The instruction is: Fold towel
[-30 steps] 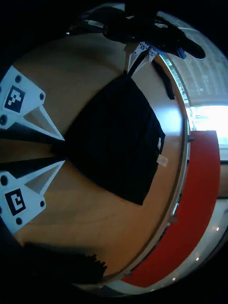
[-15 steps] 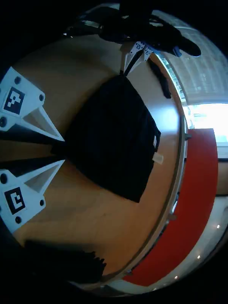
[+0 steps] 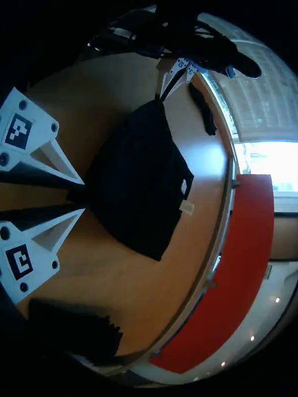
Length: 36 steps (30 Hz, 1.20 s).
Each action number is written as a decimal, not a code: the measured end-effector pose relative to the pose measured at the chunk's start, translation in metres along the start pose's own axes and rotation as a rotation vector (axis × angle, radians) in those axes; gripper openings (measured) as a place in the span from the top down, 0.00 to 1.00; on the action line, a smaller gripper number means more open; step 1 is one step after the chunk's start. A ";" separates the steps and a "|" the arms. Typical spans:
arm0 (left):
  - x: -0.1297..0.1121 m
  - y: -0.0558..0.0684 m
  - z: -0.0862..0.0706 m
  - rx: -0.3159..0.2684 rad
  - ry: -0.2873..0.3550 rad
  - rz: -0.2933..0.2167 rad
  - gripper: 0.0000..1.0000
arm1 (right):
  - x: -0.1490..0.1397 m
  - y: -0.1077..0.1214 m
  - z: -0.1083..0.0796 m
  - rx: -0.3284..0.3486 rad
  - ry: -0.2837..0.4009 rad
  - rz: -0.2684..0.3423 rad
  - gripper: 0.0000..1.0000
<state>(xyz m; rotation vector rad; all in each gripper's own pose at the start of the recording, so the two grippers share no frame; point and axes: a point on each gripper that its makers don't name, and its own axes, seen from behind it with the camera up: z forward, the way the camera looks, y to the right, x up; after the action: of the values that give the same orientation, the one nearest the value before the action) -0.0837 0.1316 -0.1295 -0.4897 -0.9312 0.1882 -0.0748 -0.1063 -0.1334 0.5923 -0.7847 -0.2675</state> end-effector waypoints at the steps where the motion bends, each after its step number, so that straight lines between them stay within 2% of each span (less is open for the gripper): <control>1: 0.001 0.001 -0.003 0.000 0.000 -0.005 0.89 | 0.002 -0.001 -0.004 0.001 0.001 0.000 0.81; 13: 0.010 0.012 -0.039 -0.007 0.007 -0.055 0.89 | 0.019 -0.007 -0.040 0.011 0.015 -0.012 0.81; 23: 0.015 0.020 -0.066 -0.015 0.010 -0.081 0.89 | 0.024 -0.012 -0.061 0.035 0.006 -0.020 0.81; 27: 0.017 0.020 -0.071 -0.015 0.014 -0.087 0.89 | 0.024 -0.015 -0.064 0.043 0.003 -0.018 0.81; 36: 0.022 0.017 -0.068 -0.010 0.022 -0.094 0.90 | 0.023 -0.014 -0.062 0.041 -0.003 -0.015 0.81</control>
<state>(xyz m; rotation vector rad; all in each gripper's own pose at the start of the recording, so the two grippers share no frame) -0.0151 0.1323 -0.1553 -0.4556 -0.9321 0.0933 -0.0141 -0.1032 -0.1628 0.6371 -0.7907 -0.2671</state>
